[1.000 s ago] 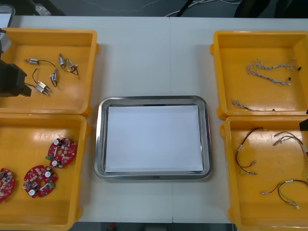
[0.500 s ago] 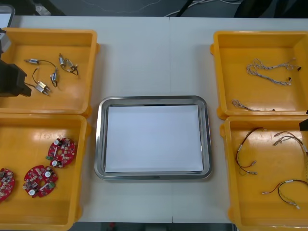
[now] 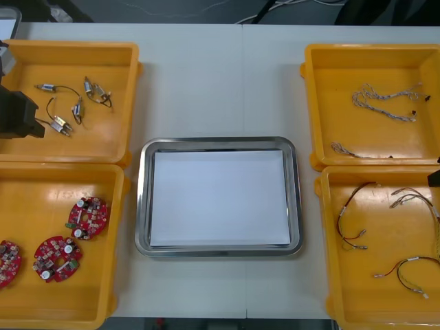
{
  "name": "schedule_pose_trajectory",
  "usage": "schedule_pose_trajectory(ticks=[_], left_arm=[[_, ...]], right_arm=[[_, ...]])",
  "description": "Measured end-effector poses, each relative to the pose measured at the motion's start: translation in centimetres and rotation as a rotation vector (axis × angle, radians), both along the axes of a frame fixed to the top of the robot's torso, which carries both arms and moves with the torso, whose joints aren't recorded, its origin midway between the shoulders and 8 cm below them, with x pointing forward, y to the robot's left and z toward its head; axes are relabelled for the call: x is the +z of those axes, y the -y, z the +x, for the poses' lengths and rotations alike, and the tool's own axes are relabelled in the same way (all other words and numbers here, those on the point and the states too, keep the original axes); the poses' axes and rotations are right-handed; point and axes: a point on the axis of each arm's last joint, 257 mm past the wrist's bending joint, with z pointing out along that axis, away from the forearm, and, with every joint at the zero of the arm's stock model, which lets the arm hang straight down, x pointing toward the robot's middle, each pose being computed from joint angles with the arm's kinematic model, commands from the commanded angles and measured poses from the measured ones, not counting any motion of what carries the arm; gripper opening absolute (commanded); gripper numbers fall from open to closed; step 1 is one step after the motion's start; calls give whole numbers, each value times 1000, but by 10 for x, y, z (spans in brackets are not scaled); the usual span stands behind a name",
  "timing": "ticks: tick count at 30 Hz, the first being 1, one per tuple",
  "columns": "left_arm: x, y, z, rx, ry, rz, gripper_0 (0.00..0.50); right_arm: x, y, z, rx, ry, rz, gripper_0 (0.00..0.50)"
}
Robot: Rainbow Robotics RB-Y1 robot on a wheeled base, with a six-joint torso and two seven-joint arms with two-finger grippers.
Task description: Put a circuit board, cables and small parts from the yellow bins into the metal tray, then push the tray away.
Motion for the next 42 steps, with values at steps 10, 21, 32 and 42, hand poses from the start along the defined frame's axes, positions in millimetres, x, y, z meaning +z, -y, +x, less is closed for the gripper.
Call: schedule_pose_trajectory(ticks=[10,21,32,42], left_arm=[[0,0,0,0,0,0,500],[0,0,0,0,0,0,500],[0,0,0,0,0,0,500],[0,0,0,0,0,0,500]], right_arm=[[0,0,0,0,0,0,500],[0,0,0,0,0,0,500],[0,0,0,0,0,0,500],[0,0,0,0,0,0,500]])
